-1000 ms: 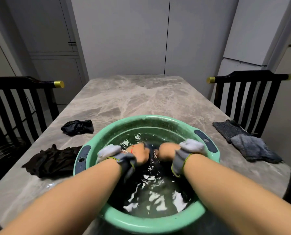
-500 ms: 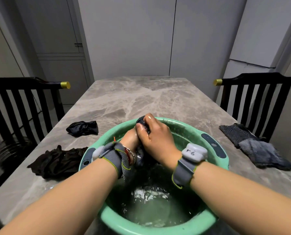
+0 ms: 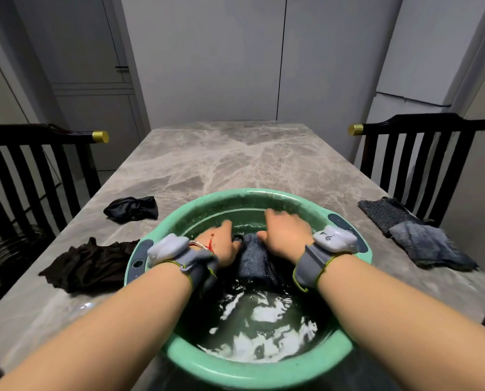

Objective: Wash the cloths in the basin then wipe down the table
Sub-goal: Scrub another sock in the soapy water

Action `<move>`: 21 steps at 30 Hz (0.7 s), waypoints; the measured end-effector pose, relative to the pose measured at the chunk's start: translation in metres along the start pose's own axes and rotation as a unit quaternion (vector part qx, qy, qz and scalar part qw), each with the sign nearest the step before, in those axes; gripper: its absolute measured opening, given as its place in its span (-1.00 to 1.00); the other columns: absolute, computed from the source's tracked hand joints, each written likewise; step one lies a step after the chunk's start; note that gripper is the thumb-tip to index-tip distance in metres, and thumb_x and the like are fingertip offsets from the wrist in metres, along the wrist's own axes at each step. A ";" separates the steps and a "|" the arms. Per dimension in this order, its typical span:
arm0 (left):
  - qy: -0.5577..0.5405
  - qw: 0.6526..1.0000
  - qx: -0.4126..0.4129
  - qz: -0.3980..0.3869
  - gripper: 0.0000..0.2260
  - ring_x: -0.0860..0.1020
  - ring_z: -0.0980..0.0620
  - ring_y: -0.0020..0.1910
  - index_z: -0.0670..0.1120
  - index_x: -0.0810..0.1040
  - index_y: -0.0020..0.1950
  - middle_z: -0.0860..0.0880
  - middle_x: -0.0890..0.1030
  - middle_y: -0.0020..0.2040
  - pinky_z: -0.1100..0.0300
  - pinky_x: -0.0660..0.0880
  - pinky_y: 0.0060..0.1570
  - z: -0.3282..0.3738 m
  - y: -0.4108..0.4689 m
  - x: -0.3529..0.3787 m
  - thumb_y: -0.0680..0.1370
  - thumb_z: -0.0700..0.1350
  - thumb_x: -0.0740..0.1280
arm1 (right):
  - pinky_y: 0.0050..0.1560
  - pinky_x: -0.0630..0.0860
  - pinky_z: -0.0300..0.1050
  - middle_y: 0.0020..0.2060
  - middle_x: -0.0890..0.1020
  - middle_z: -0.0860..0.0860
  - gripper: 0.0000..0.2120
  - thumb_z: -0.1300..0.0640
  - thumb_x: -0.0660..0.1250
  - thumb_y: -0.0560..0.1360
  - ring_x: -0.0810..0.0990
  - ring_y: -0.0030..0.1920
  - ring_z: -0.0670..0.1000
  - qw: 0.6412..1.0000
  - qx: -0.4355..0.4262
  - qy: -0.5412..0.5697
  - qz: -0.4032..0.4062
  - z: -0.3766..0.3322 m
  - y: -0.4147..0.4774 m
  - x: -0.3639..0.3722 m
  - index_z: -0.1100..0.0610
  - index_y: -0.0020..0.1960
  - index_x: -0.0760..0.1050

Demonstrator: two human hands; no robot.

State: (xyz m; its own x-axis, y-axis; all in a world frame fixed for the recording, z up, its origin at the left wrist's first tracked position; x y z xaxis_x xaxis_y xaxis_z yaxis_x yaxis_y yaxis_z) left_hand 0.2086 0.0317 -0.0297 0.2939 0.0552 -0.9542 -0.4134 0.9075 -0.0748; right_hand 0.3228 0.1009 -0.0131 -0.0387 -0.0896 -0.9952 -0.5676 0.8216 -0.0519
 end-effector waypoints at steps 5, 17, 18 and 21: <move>0.090 0.993 0.005 -0.081 -0.34 0.14 -0.19 0.50 0.05 0.12 0.53 -0.16 0.16 0.53 -0.02 0.08 0.49 -0.012 0.004 0.061 0.50 0.32 0.06 | 0.47 0.01 0.16 0.53 -0.08 0.20 -0.35 -0.16 0.03 0.60 0.02 0.51 0.29 0.971 -0.030 -0.113 -0.211 -0.006 -0.013 0.042 0.03 0.55 -0.20; -0.396 0.917 -0.039 -0.024 -0.45 0.31 -0.08 0.43 -0.22 0.38 0.39 -0.17 0.40 0.40 0.13 0.18 0.41 0.017 0.005 -0.021 0.66 0.10 -0.14 | -0.34 0.44 -0.27 -0.41 0.53 -0.02 -0.80 0.43 0.35 0.38 0.49 -0.39 -0.09 0.825 -0.001 0.566 -0.011 -0.019 0.001 -0.025 0.15 -0.13 0.54; -0.513 0.856 -0.050 -0.049 -0.42 0.42 -0.12 0.30 -0.20 0.48 0.26 -0.18 0.53 0.24 0.09 0.34 0.27 0.019 0.005 -0.025 0.64 0.17 -0.13 | -0.35 0.48 -0.28 -0.44 0.57 -0.01 -0.76 0.48 0.32 0.37 0.53 -0.43 -0.09 0.756 -0.018 0.655 -0.004 -0.022 -0.001 -0.032 0.18 -0.10 0.55; -0.655 0.741 -0.096 -0.108 -0.32 0.51 -0.11 -0.04 -0.04 0.53 -0.03 -0.12 0.58 -0.14 0.00 0.45 -0.02 0.021 0.000 -0.031 0.48 0.43 -0.15 | -0.30 0.55 -0.30 -0.39 0.63 0.01 -0.68 0.51 0.26 0.39 0.59 -0.43 -0.09 0.650 -0.070 0.756 0.011 -0.032 -0.009 -0.053 0.21 0.03 0.55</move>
State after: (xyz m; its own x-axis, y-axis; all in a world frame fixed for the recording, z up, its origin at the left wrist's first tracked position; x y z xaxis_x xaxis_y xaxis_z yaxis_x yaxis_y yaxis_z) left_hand 0.2172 0.0382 0.0062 0.9042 0.3887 0.1773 -0.3127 0.8849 -0.3454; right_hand 0.3037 0.0805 0.0428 -0.7526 -0.6169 0.2303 -0.6187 0.7822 0.0735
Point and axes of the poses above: each hand's wrist, its own y-axis towards the middle knuckle, its own x-axis out of the palm, z = x × y, the point moved 3 cm from there along y, towards the middle knuckle
